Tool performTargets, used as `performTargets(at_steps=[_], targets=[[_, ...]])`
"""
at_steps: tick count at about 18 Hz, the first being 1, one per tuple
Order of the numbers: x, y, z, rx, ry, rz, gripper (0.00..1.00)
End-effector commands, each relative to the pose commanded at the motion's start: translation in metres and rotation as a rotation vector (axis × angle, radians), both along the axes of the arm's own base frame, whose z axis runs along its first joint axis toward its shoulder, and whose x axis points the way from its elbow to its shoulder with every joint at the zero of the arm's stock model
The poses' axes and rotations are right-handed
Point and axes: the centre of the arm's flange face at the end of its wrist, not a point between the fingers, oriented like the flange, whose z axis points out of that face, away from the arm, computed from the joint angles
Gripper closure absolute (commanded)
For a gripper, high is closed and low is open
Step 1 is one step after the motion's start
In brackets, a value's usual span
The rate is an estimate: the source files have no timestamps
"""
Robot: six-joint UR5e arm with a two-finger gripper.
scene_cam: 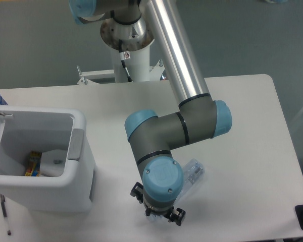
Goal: Place the trash in the trash can
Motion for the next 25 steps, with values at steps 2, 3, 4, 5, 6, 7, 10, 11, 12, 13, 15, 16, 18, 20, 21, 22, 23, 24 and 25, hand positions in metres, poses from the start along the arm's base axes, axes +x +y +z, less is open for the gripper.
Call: performTargets(at_steps=[2,3,4,5,6,7,10,11,12,13,15,16,18,20,21,22,23,24,25], targets=[[0.0,0.001,-0.008,-0.01,0.0,0.0,0.0],[0.0,0.002,-0.011,-0.015,0.001,0.003,0.0],[0.001,0.003,-0.016,-0.023,0.003,0.001,0.0],[0.007,0.006,-0.023,-0.043,0.013,-0.013,0.0],[0.011,0.009,-0.029,-0.074,0.038,-0.026,0.0],[0.014,0.011,-0.038,-0.109,0.064,-0.04,0.0],[0.022,0.02,-0.051,-0.13,0.114,-0.058,0.17],[0.021,0.022,-0.053,-0.124,0.121,-0.054,0.18],[0.021,0.024,-0.056,-0.115,0.128,-0.053,0.19],[0.023,0.027,-0.059,-0.111,0.133,-0.057,0.19],[0.022,0.027,-0.063,-0.118,0.145,-0.057,0.19],[0.021,0.026,-0.066,-0.131,0.155,-0.055,0.23],[0.027,0.03,-0.071,-0.147,0.167,-0.065,0.3],[0.026,0.029,-0.071,-0.15,0.171,-0.062,0.41],[0.027,0.03,-0.071,-0.152,0.172,-0.064,0.5],[0.028,0.03,-0.069,-0.15,0.171,-0.064,0.6],[0.028,0.029,-0.067,-0.148,0.171,-0.063,0.7],[0.028,0.029,-0.065,-0.148,0.171,-0.063,0.76],[0.028,0.029,-0.065,-0.148,0.173,-0.06,0.81]])
